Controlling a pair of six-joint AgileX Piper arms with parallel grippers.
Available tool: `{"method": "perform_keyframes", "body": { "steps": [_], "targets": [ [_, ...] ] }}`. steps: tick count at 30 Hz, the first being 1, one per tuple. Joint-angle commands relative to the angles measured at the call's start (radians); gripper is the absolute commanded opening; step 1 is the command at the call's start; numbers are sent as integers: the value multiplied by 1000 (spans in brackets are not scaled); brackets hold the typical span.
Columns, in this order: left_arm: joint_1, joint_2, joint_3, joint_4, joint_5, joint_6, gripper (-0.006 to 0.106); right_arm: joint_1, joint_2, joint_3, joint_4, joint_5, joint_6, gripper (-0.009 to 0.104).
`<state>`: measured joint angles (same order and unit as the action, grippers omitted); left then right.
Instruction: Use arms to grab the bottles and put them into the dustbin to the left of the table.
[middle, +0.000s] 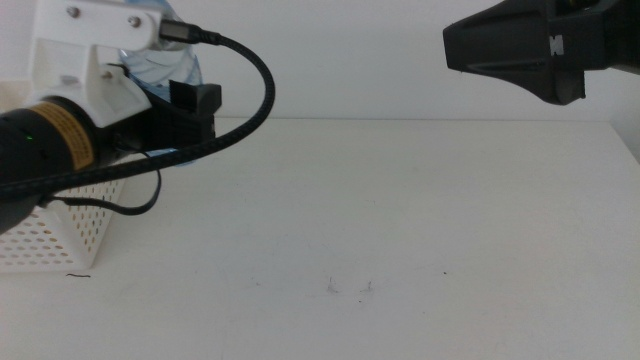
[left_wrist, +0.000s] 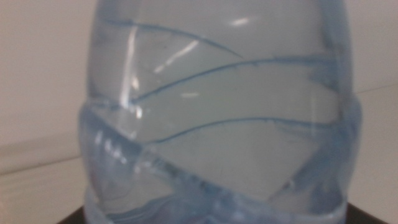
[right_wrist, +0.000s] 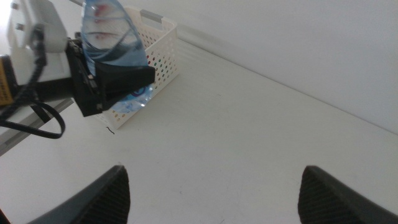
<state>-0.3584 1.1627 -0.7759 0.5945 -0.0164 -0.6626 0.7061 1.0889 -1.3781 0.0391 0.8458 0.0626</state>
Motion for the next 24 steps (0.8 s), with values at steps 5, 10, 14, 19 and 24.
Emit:
{"method": "perform_keyframes", "body": {
  "steps": [5,10,14,19,24],
  "targets": [
    [-6,-42,-4,27,-40,5,-2,0,-6,2,-7,-9,-3,86],
    [1,-42,-62,-140,113,87,-2,0,-6,2,-7,-9,-3,86],
    [84,-30,-238,-584,414,609,-2,0,-6,2,-10,-9,-3,86],
    [305,54,-479,-883,663,1010,-2,0,-6,2,-10,-9,-3,86],
    [501,232,-702,-883,985,1046,-2,0,-6,2,-8,-9,-3,86]
  ]
}}
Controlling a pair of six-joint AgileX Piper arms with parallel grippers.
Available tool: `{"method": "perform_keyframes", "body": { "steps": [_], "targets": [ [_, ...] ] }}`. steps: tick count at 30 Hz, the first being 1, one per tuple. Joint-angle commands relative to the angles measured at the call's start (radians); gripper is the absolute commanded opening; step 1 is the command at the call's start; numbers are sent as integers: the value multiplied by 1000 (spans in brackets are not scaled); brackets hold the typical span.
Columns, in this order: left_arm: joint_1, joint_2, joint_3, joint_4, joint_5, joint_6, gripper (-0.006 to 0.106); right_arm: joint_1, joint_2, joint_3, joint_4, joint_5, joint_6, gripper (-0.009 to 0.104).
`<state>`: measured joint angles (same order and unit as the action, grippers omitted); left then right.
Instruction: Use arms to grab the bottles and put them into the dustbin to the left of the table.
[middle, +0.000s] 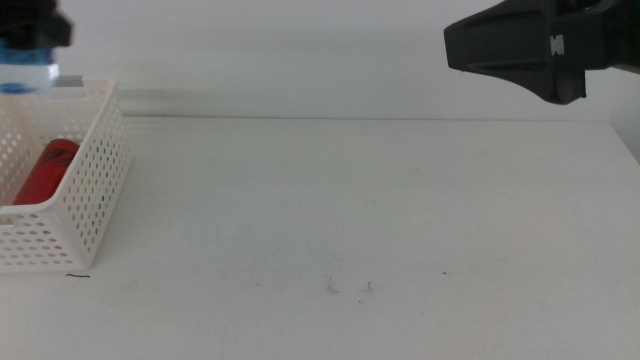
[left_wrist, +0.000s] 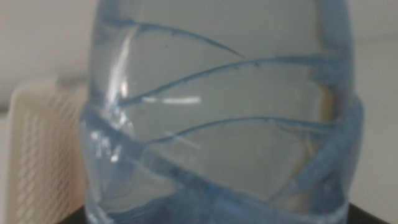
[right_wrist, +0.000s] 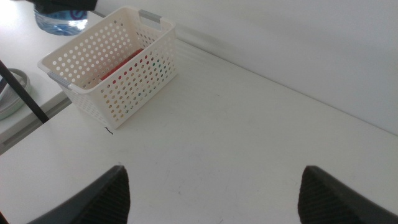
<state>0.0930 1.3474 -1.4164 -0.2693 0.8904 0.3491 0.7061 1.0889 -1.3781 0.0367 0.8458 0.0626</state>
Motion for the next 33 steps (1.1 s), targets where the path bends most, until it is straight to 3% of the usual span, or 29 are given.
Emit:
{"method": "perform_keyframes", "body": {
  "steps": [1,7,10,16,21,24,33],
  "targets": [
    [80,90,-101,-19,131,50,-2,0,-6,2,-6,-9,-3,86],
    [216,287,-254,-6,265,50,-2,0,-6,2,-6,-9,-3,86],
    [260,365,-273,-42,279,107,-2,0,-6,2,-6,-9,-3,86],
    [272,500,-273,-47,272,202,-1,0,-6,2,-6,-9,-3,86],
    [272,569,-273,-81,251,202,8,0,-6,2,-6,-9,-3,86],
    [271,587,-273,-79,249,222,22,0,-6,2,-6,-9,-3,86],
    [271,594,-273,-64,215,256,94,0,-6,2,-6,-9,-3,86]
  ]
}}
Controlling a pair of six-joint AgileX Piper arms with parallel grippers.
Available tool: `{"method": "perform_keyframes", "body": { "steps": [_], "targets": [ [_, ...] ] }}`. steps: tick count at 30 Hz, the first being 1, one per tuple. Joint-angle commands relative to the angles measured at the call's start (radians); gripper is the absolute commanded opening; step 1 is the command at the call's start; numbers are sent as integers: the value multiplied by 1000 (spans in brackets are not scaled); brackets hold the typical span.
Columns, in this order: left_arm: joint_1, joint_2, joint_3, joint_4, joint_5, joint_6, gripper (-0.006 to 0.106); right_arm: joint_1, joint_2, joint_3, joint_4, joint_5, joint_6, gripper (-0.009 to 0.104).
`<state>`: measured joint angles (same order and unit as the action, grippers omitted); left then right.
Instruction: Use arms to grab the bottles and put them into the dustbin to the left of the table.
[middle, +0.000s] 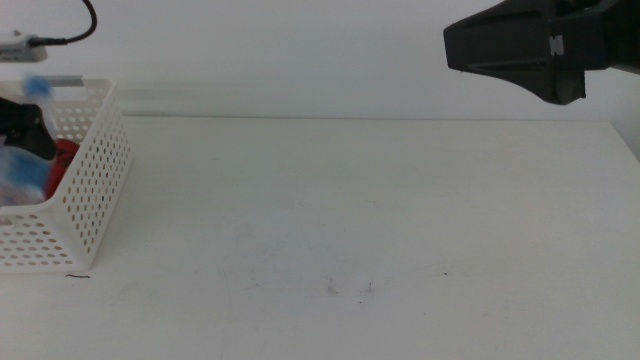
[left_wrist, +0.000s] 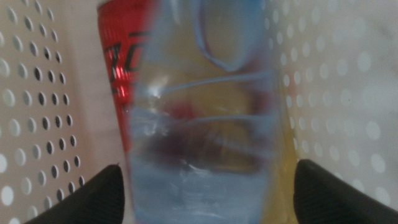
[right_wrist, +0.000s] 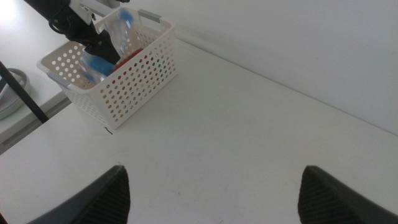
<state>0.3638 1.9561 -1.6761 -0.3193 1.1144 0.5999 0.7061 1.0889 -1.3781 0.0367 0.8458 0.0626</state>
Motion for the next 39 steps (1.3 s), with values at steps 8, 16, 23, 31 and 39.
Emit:
{"method": "perform_keyframes", "body": {
  "steps": [8,16,23,31,39],
  "targets": [
    [-29,-77,-14,-47,41,-33,94,0,-6,2,-6,-9,-3,86],
    [-88,-275,-11,-216,81,-12,94,0,-6,2,-6,-9,-3,86],
    [-202,-448,-11,-195,105,-81,94,0,-6,2,-6,-9,-3,86],
    [-405,-641,49,-142,60,-104,94,0,-6,2,-6,-9,-3,86],
    [-504,-935,413,-88,-229,-162,94,0,-6,2,-6,-9,-3,86]
  ]
}}
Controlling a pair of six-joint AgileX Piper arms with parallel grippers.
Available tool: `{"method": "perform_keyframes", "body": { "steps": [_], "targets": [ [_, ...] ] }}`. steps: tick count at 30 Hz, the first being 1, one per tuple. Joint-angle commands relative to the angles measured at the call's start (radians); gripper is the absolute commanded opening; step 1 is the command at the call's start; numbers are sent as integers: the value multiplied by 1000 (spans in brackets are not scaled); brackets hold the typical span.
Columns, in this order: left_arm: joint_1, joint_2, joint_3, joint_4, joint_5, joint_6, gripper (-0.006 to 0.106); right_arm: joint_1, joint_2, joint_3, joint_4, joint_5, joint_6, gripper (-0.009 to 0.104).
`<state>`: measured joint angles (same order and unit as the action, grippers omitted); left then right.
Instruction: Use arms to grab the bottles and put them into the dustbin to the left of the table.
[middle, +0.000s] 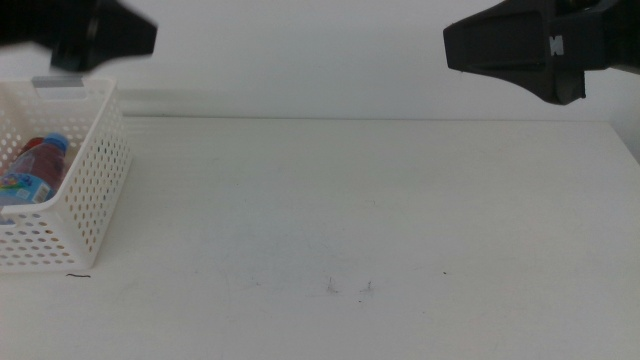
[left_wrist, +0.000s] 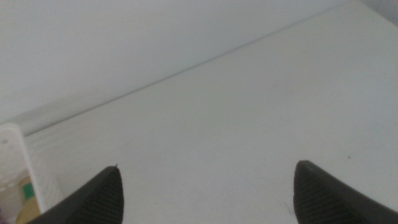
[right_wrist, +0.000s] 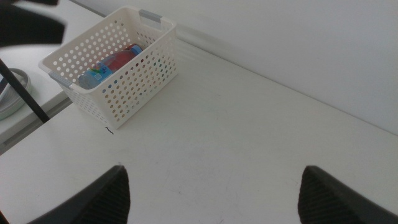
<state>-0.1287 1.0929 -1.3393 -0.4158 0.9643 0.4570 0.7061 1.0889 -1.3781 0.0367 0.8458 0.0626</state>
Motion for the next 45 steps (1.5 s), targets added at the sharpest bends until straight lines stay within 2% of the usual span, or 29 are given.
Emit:
{"method": "perform_keyframes", "body": {
  "steps": [1,9,13,21,23,25,26,29,32,35,37,38,41,45],
  "targets": [
    [-12,-109,130,8,-110,-27,94,0,-6,2,-6,-9,-3,86],
    [-12,-397,473,143,-421,-229,94,0,-6,2,-6,-9,-3,86],
    [-12,-458,568,143,-506,-230,94,0,-6,2,-6,-9,-3,86],
    [-12,-464,578,145,-491,-224,94,0,-6,13,1,-17,-3,86],
    [-12,-464,586,145,-491,-223,94,0,-20,65,-37,-90,-3,86],
    [-12,-476,606,145,-495,-223,94,-9,-60,158,-126,-203,-3,86],
    [-12,-498,633,145,-516,-223,94,-27,-86,213,-147,-249,-3,86],
    [-12,-599,755,145,-589,-222,94,-112,-169,372,-107,-298,-3,86],
    [-12,-719,910,174,-653,-222,94,-198,-269,539,-104,-338,-3,86],
    [-10,-831,1043,221,-658,-222,94,-313,-388,726,-100,-493,-3,86],
    [-8,-888,1099,225,-658,-222,94,-403,-464,826,-64,-565,-3,86],
    [-4,-913,1123,225,-658,-222,94,-455,-503,873,-37,-575,-3,86],
    [12,-967,1179,225,-666,-222,94,-605,-612,997,-31,-575,-3,86],
    [52,-1047,1245,225,-668,-222,94,-723,-761,1146,-37,-575,-3,86]
  ]
}}
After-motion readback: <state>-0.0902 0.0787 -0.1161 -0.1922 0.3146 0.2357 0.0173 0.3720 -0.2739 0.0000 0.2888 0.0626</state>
